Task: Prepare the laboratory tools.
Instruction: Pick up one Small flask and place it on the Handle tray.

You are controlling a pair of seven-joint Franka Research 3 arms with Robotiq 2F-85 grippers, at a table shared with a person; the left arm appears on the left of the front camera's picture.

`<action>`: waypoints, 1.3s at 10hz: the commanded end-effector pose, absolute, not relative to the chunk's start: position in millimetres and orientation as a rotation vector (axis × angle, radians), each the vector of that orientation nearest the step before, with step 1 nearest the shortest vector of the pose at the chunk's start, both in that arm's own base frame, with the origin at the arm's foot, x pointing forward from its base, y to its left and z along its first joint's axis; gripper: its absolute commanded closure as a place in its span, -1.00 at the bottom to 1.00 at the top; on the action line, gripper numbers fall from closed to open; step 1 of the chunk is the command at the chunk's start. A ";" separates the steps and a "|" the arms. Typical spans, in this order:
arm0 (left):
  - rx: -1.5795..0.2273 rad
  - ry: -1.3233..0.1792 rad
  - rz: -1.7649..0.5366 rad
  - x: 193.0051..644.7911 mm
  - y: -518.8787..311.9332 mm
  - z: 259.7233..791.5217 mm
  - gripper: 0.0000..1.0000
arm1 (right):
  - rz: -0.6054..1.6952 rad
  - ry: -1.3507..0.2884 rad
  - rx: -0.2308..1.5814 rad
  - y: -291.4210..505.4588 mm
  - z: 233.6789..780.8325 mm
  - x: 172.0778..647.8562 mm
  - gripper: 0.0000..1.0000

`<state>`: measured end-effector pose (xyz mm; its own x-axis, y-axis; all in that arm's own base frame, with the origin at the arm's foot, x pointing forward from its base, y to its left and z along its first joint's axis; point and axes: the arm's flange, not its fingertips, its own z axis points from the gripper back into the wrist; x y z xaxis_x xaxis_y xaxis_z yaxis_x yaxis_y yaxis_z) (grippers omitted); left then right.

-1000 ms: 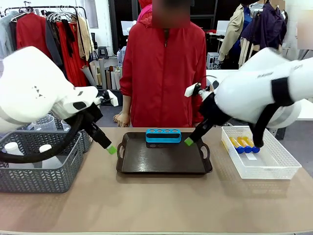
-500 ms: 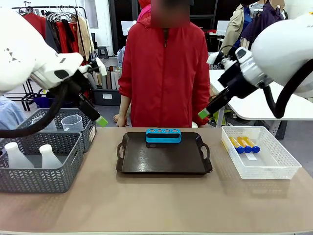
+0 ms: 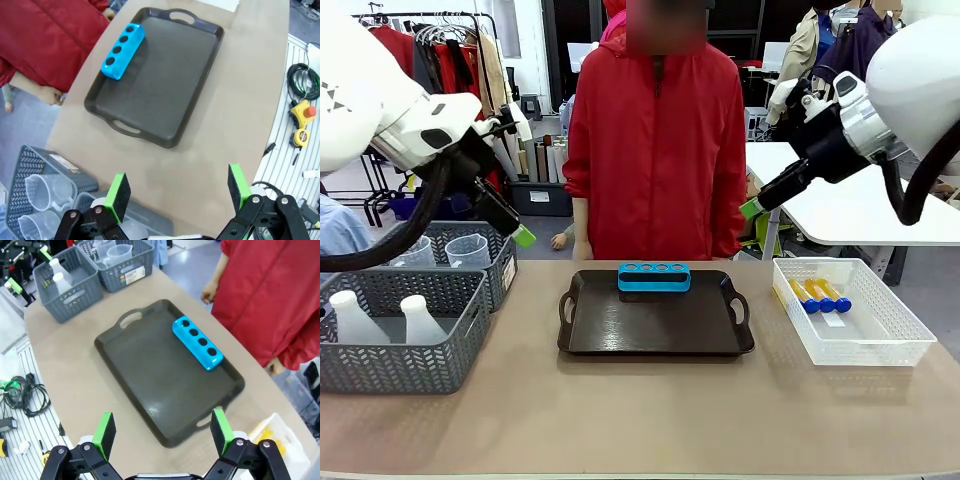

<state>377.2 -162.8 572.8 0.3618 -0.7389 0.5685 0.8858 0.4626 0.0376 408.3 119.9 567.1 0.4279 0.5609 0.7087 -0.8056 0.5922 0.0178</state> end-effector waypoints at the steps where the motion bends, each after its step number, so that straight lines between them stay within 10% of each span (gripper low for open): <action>1: -0.304 -0.560 -1.059 376.6 -161.8 572.1 -1.00 | 0.879 -0.703 0.413 119.8 568.3 408.7 -1.00; 13: -0.180 -0.762 -1.133 381.2 -127.7 678.9 -1.00 | 1.185 -0.781 0.452 100.6 683.7 419.5 -1.00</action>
<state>378.9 -133.2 681.9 0.2302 -0.7474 0.6232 0.8612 0.4547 0.2272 411.7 108.6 683.2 0.1956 0.6675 0.7184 -0.9271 0.3648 -0.0865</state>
